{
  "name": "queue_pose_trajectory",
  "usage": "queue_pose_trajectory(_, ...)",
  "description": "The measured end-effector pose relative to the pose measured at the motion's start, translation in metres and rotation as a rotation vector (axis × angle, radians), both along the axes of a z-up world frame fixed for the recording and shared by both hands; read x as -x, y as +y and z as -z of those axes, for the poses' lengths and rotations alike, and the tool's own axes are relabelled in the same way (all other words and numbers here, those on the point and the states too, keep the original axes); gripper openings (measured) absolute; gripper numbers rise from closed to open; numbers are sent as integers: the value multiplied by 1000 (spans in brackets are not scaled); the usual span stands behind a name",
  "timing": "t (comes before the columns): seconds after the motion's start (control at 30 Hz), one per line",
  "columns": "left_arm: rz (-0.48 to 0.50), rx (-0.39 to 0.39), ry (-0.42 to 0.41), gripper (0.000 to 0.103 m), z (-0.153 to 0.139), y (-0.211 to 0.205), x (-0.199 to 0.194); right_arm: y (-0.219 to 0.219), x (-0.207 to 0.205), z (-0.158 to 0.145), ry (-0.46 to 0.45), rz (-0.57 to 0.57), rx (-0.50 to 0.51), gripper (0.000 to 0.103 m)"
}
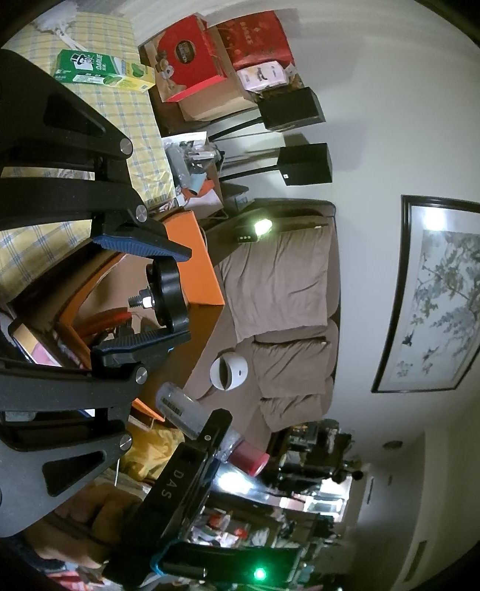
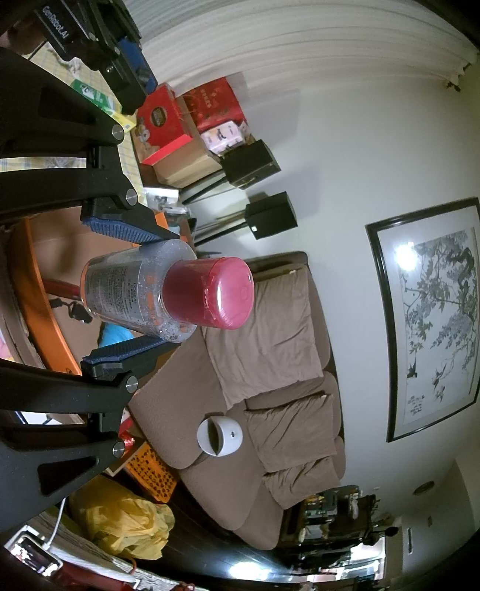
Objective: Organize objects
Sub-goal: 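Move the held bottle with the right gripper over the box interior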
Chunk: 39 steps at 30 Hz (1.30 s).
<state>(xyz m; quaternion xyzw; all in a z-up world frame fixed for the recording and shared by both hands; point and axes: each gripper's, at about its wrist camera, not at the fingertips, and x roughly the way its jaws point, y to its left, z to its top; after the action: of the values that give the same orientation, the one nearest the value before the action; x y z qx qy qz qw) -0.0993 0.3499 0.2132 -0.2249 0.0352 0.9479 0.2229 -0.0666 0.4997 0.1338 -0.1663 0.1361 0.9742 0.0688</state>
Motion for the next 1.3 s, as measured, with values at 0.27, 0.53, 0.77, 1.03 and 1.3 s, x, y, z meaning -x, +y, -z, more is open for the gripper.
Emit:
queue_pose_trajectory(0.27,12,5,0,34,2,8,0,0,0,2,-4,0,4,48)
queue_pose_trajectory(0.53,17,10,-10,34,7,15,3,2,-1,3,-9,-6,4,48)
queue_pose_trajectory(0.77,20,15,-13,34,10,18,4,2,1,3,-15,-9,6,48)
queue_pose_trajectory(1.03,17,14,-18,34,13,18,9,2,2,3,-20,-14,4,48)
queue_pose_trajectory(1.3,10,7,-23,34,17,17,16,5,7,6,-37,-19,4,48)
